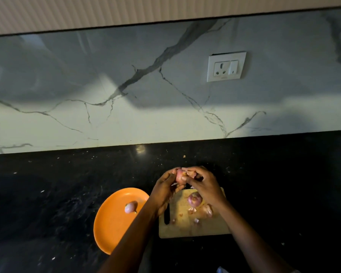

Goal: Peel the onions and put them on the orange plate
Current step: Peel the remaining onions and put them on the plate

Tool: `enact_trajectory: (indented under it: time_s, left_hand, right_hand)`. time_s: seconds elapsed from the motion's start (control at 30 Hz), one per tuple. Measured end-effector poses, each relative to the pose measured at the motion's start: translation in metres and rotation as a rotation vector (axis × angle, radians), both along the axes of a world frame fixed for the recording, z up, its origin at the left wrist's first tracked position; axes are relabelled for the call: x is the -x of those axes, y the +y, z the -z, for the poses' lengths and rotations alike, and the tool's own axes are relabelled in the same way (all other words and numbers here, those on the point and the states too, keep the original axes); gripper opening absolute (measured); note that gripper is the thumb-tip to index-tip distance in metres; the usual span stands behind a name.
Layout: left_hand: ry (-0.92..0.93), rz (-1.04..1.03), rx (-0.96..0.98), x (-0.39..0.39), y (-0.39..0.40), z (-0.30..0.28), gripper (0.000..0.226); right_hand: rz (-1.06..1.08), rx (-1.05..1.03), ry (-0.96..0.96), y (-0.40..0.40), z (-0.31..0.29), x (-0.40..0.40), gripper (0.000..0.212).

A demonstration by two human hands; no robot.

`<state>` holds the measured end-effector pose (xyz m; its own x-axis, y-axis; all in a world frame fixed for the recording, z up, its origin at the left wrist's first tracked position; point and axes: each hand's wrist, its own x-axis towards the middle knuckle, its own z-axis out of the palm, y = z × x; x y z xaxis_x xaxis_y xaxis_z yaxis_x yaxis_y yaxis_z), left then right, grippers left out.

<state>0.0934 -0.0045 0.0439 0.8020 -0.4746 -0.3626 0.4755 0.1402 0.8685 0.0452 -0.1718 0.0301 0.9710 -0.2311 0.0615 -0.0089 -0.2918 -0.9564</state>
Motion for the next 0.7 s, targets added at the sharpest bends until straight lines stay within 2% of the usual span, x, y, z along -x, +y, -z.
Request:
enact_trajectory:
  time_s: [0.1, 0.17, 0.3, 0.5, 0.63, 0.7]
  left_hand:
    - [0.004, 0.033, 0.007, 0.004, 0.0, 0.001, 0.032]
    - [-0.003, 0.034, -0.007, 0.005, -0.001, 0.003, 0.028]
    - [-0.046, 0.015, -0.054, 0.008, -0.001, 0.001, 0.042]
    - [-0.133, -0.027, -0.104, -0.002, 0.004, -0.003, 0.031]
    - [-0.19, -0.034, -0.149, -0.009, 0.007, -0.012, 0.03]
    - [-0.205, -0.026, -0.153, -0.013, 0.007, -0.015, 0.029]
  right_hand:
    - [0.013, -0.052, -0.017, 0.001, 0.004, 0.002, 0.014]
    - [0.023, -0.012, -0.03, 0.003, 0.005, 0.002, 0.013]
    - [0.047, 0.068, -0.018, 0.009, -0.001, -0.002, 0.003]
    - [0.11, 0.003, 0.046, 0.018, -0.008, -0.008, 0.007]
    - [-0.008, -0.041, 0.021, 0.018, -0.015, -0.009, 0.022]
    - [-0.019, -0.021, -0.004, 0.018, -0.019, -0.01, 0.023]
